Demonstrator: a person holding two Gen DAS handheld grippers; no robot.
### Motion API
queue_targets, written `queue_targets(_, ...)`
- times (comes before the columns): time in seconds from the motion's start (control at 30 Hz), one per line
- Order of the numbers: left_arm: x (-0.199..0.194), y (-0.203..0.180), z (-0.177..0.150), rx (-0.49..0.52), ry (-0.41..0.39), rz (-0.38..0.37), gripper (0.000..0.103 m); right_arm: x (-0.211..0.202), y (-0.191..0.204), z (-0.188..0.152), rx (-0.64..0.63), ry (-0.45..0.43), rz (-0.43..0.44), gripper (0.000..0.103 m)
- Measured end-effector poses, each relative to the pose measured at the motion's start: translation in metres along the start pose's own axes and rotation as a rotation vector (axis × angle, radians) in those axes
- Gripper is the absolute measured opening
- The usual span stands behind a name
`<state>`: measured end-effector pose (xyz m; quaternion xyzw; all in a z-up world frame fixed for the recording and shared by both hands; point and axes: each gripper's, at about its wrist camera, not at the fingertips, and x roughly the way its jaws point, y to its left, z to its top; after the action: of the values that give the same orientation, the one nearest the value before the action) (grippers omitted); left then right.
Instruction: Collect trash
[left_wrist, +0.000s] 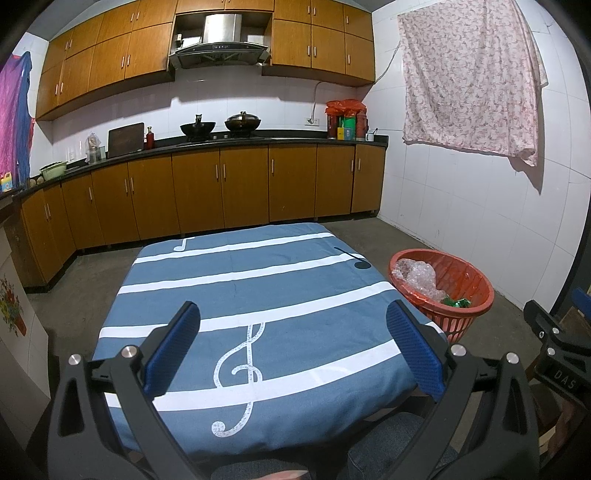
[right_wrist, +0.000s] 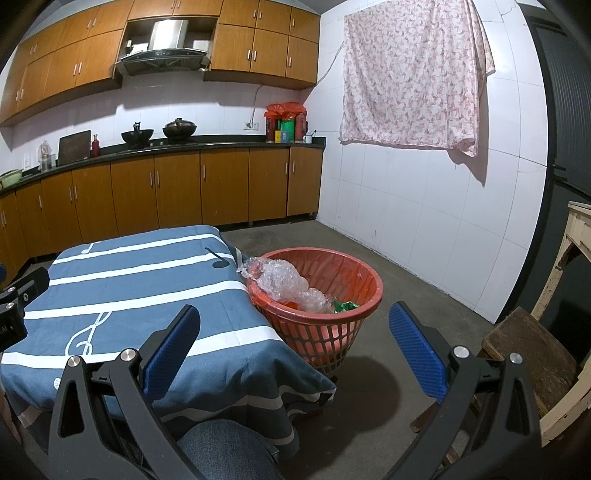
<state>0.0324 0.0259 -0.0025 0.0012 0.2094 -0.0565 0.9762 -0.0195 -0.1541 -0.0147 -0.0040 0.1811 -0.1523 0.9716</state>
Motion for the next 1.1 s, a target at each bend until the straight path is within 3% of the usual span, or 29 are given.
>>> queue_targets(1.1,0.0039,-0.0021,-0.0043,-0.008,0.011,0.012,0.099,0.0019,-0.0029,-0.0031,0.000,0.007,0.003,0.101)
